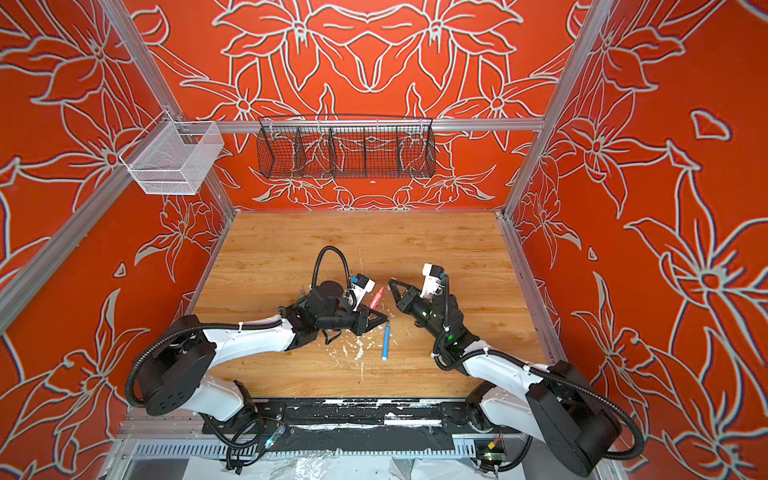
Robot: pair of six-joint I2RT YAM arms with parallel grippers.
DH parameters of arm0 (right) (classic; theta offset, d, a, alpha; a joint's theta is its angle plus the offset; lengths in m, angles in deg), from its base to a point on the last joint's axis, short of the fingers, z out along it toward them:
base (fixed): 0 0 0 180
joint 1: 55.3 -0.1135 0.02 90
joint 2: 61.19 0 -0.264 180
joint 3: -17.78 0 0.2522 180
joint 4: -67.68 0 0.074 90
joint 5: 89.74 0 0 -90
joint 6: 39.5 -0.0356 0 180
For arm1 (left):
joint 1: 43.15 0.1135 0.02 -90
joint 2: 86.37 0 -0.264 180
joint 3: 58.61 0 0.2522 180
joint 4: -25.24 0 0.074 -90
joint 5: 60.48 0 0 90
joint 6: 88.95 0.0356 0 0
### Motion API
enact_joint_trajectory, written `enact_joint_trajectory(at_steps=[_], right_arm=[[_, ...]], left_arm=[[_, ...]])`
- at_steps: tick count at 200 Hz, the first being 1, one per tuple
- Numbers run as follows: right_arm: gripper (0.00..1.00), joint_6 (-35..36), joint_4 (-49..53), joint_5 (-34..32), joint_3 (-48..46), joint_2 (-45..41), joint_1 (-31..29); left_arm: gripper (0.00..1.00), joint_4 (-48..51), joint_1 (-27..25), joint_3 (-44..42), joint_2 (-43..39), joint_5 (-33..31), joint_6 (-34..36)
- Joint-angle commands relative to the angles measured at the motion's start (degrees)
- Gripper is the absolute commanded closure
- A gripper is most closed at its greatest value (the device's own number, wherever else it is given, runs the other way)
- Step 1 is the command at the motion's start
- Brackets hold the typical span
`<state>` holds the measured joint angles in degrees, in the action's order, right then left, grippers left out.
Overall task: Insert the pens into the pen caps
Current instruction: 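Align the clear cap above the pink marker tip with the right gripper, then push the clear cap down onto the pink marker tip with the right gripper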
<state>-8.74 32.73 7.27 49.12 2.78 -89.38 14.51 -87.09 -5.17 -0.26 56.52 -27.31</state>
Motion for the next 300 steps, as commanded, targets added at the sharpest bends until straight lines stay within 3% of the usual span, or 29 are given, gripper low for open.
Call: enact_joint_trajectory(at_steps=[1,153,300], right_arm=[[1.0,-0.76,-1.56,-2.08,-0.53,-1.28,0.31],[1.0,-1.05,-1.92,-1.74,-0.75,-2.19,0.84],[1.0,-2.89,-5.12,6.71,2.0,4.91,0.69]], left_arm=[[1.0,-0.09,-0.42,1.88,0.97,1.56,0.4],[1.0,1.44,-1.67,4.17,3.73,2.53,0.98],[1.0,1.34,-0.44,3.62,3.48,0.64,-0.63]])
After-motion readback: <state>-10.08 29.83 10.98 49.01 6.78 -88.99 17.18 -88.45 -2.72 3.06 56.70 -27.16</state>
